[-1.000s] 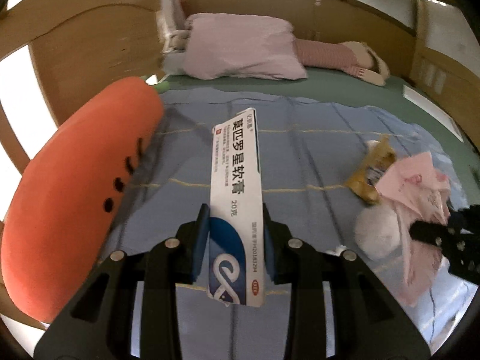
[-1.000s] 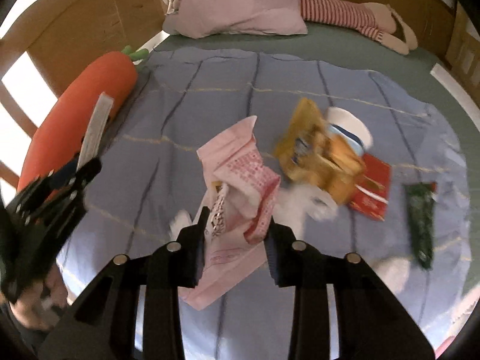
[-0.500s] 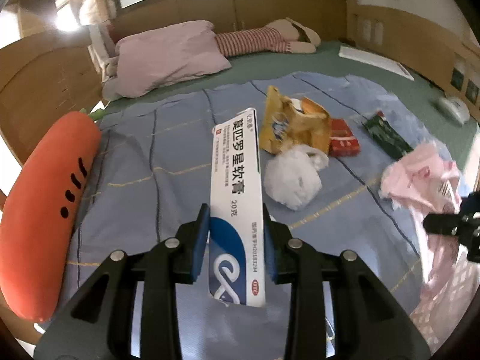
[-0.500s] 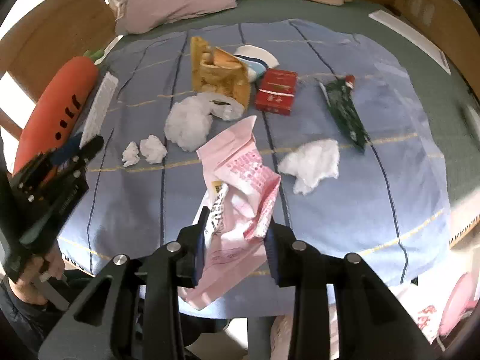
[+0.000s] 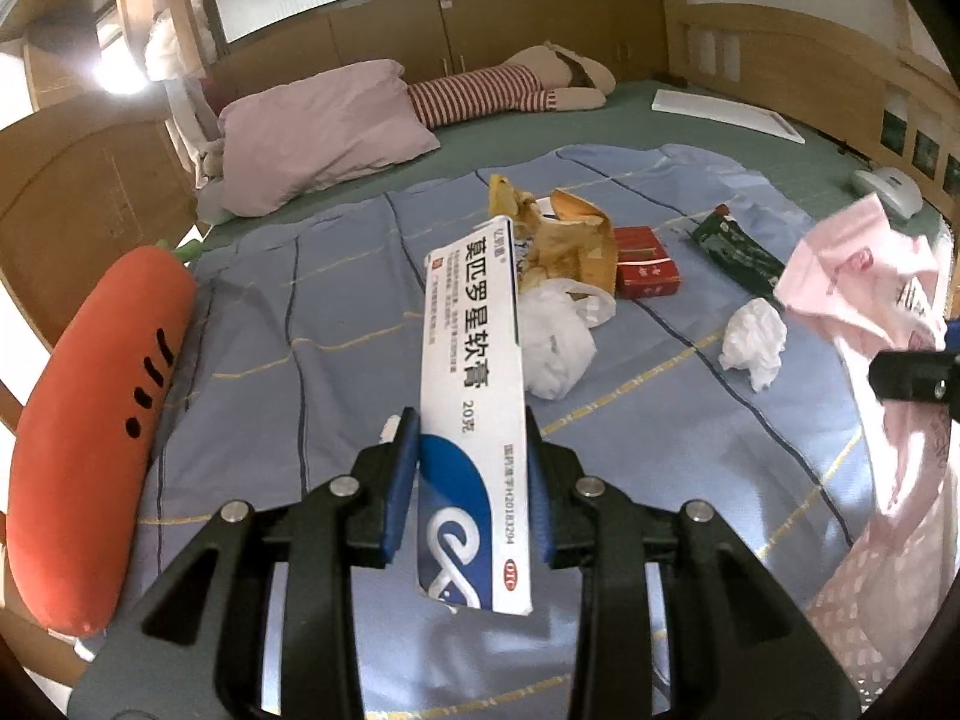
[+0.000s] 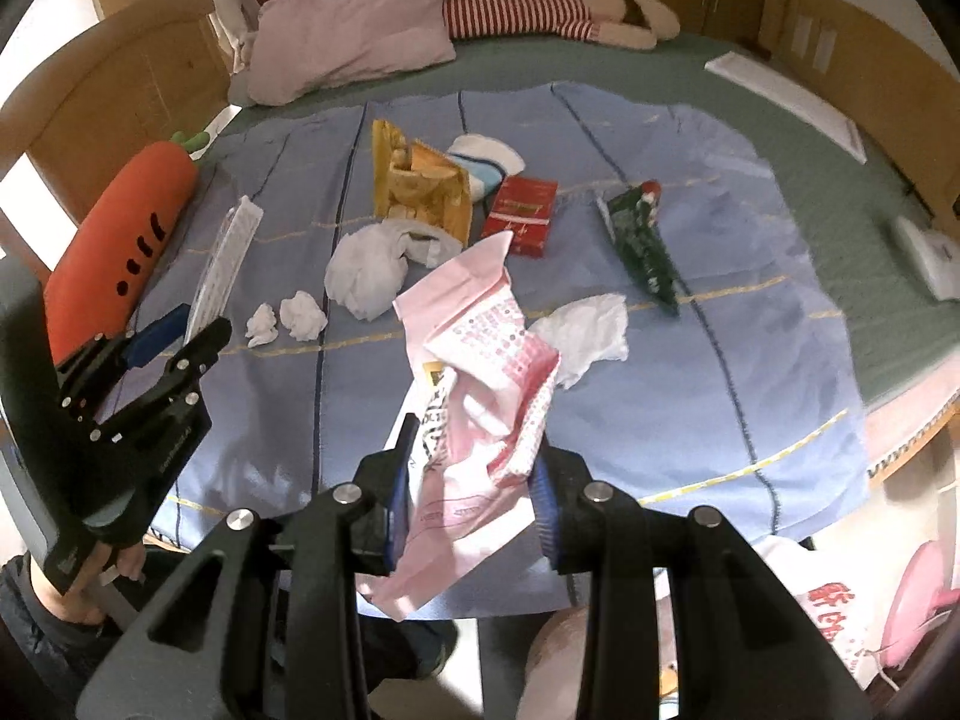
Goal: Collect trash
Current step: 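Carry the ointment box and pink wrapper over the white trash bag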
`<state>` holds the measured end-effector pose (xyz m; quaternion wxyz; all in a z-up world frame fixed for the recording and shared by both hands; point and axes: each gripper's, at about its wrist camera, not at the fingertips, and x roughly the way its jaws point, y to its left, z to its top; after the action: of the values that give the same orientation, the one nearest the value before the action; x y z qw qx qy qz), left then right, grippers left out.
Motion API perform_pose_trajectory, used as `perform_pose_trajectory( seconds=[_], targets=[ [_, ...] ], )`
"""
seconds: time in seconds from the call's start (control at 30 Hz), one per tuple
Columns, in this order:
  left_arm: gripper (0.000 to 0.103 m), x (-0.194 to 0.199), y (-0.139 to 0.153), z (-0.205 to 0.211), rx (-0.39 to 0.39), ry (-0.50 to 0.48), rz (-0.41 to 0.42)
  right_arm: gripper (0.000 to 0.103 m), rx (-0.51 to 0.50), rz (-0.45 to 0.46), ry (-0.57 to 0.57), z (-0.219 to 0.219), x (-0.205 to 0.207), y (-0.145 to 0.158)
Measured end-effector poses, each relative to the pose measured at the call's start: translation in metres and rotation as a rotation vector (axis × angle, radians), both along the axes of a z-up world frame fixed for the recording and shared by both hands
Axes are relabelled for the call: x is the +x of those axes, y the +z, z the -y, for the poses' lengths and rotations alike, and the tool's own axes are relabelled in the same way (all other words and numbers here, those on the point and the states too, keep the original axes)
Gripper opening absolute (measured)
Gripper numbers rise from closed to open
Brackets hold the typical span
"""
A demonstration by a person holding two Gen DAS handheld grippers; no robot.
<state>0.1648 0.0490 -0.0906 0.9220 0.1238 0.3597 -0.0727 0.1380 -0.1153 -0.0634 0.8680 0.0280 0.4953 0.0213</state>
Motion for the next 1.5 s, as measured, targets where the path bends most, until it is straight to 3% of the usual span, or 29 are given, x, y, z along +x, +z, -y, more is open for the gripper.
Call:
perform_pose_trajectory(
  seconds=[0.3, 0.5, 0.87, 1.17, 1.5],
  targets=[
    [0.033, -0.055, 0.017, 0.004, -0.087, 0.064, -0.021, 0.034, 0.014, 0.008, -0.002, 0.006, -0.017, 0.002],
    [0.033, -0.079, 0.031, 0.020, -0.065, 0.035, -0.008, 0.034, 0.047, 0.062, 0.021, 0.012, -0.034, 0.016],
    [0.033, -0.121, 0.053, 0.080, -0.035, -0.087, 0.024, 0.034, 0.044, 0.156, -0.094, 0.098, -0.105, 0.051],
    [0.033, -0.162, 0.049, 0.143, -0.011, -0.237, 0.002, 0.034, 0.036, 0.101, -0.186, 0.158, -0.169, 0.032],
    [0.033, -0.190, 0.040, 0.178, 0.033, -0.310, -0.008, 0.036, 0.099, 0.039, -0.208, 0.181, -0.205, -0.006]
  ],
)
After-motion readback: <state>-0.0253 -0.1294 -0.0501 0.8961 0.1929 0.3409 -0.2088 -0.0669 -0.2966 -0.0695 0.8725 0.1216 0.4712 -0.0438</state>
